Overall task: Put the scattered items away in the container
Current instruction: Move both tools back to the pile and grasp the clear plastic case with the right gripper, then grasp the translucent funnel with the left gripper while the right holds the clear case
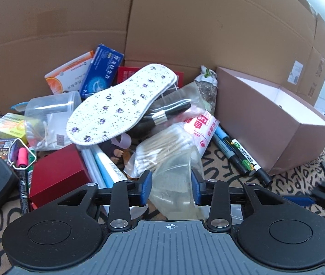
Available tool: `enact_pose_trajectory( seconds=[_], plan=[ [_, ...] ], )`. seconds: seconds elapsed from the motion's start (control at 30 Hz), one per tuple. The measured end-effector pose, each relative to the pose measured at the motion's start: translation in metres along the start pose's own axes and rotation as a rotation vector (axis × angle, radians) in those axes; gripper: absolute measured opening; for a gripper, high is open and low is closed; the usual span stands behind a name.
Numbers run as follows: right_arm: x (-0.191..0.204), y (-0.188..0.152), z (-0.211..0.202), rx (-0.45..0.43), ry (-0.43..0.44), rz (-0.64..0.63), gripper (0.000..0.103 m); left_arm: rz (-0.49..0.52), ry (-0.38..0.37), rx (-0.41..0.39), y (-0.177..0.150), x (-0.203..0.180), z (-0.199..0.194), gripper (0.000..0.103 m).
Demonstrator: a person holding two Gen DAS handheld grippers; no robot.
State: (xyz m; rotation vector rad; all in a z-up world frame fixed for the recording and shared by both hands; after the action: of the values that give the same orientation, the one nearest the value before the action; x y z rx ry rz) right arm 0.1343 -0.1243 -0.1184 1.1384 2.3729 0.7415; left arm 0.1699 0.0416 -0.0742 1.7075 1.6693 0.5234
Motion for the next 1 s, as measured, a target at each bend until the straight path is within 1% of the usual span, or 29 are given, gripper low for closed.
enact_pose_trajectory(
  seconds=[0.03,0.1,0.13,0.17,0.2,0.27,0.33,0.47,0.57,0.67,0.73,0.87,1.0],
  plan=[
    [-0.002,-0.003,-0.003,0.01,-0.009,0.027,0.069,-0.018,0.008,-0.002,0.0,0.003,-0.002,0.037],
    [-0.005,-0.008,-0.007,0.027,-0.034,0.077,0.07,-0.042,0.031,-0.011,0.001,0.008,-0.005,0.043],
    [-0.005,-0.01,-0.009,0.033,-0.043,0.101,0.07,-0.043,0.044,-0.014,0.001,0.009,-0.007,0.047],
    [-0.006,-0.012,-0.01,0.04,-0.048,0.124,0.071,-0.042,0.052,-0.013,0.0,0.01,-0.008,0.054],
    [-0.004,-0.013,-0.011,0.046,-0.039,0.141,0.074,-0.039,0.051,-0.008,-0.002,0.009,-0.01,0.058],
    [0.001,-0.013,-0.015,0.031,-0.006,0.139,0.078,-0.028,0.044,-0.001,-0.005,0.007,-0.015,0.057],
    [0.006,-0.013,-0.02,0.011,0.02,0.124,0.078,-0.005,0.024,-0.002,-0.007,0.002,-0.021,0.057],
    [0.003,-0.014,-0.021,0.007,0.014,0.121,0.078,0.048,0.001,-0.013,-0.011,-0.011,-0.029,0.064],
    [0.0,-0.017,-0.019,0.022,0.022,0.149,0.078,0.086,0.026,-0.019,-0.013,-0.017,-0.026,0.064],
    [0.004,-0.019,-0.019,0.032,0.05,0.163,0.078,0.093,0.045,-0.006,-0.014,-0.016,-0.021,0.064],
    [0.008,-0.019,-0.02,0.036,0.092,0.176,0.078,0.092,0.052,-0.001,-0.015,-0.015,-0.019,0.062],
    [0.015,-0.014,-0.018,0.038,0.152,0.195,0.077,0.079,0.048,0.004,-0.015,-0.013,-0.02,0.061],
    [0.009,-0.012,-0.016,0.039,0.118,0.219,0.076,0.065,0.015,-0.003,-0.016,-0.018,-0.033,0.061]
  ],
)
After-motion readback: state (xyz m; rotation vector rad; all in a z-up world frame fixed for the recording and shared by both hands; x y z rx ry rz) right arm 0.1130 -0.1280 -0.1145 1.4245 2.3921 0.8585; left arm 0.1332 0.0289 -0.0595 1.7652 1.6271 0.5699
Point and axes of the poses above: each gripper's, at about its wrist camera, not at the fingertips, and z roughly the way its jaws point, x to its left, y to its top, the point moved 9 cm from there along z, roughly the way its jaws point, and after that the axes turned 10 degrees about x, right-handed, at the moved point
